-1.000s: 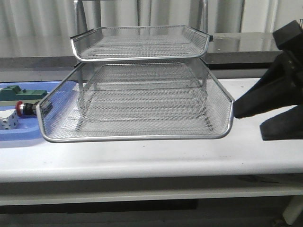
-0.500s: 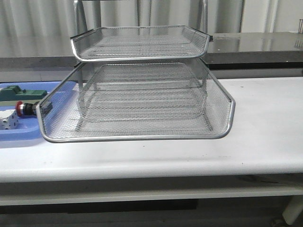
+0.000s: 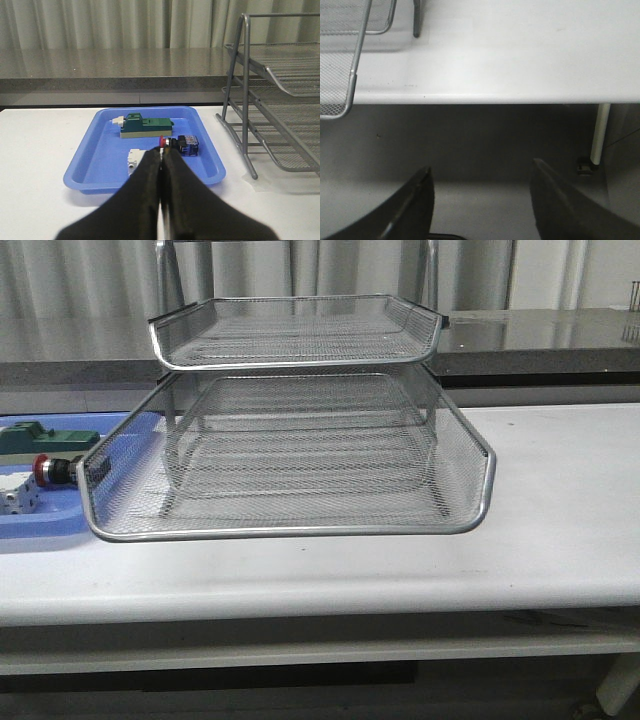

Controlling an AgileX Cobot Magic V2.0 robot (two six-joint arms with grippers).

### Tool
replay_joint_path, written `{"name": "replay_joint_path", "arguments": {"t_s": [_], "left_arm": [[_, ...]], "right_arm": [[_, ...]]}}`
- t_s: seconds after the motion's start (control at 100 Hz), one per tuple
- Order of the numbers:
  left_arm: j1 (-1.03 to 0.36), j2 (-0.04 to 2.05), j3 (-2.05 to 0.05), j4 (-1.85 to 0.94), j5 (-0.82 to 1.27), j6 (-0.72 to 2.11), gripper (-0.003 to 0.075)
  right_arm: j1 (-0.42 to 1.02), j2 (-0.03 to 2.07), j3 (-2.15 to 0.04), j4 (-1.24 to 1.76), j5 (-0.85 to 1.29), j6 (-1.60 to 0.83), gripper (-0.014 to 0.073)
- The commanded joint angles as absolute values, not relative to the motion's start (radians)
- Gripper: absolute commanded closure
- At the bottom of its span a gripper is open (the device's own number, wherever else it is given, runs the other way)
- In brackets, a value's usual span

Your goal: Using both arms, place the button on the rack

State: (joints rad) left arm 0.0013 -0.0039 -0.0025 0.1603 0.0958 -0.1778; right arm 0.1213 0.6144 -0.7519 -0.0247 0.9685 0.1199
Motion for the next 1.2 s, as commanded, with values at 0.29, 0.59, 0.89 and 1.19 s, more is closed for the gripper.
{"name": "replay_joint_path", "arguments": {"t_s": [0.29,0.59,0.89,1.19], "left_arm": [[0.003,-0.035,0.053,0.160,0.024,-0.187,0.0741],[0.003,-0.035,0.053,0.160,0.024,-0.187,0.0741],[0.003,-0.035,0.053,0.160,0.024,-0.187,0.0741],[0.003,-0.035,0.053,0.162,0.024,-0.187,0.0741]], "right_arm": [[0.116,0.466,-0.787,-0.044,0.934,0.133,0.0160],[0.116,0.466,-0.787,-0.044,0.935,0.133,0.0372],[0.116,0.466,-0.787,-0.044,0.934,0.133,0.0662],[0.116,0.466,-0.787,-0.044,0.934,0.133,0.0662]]}}
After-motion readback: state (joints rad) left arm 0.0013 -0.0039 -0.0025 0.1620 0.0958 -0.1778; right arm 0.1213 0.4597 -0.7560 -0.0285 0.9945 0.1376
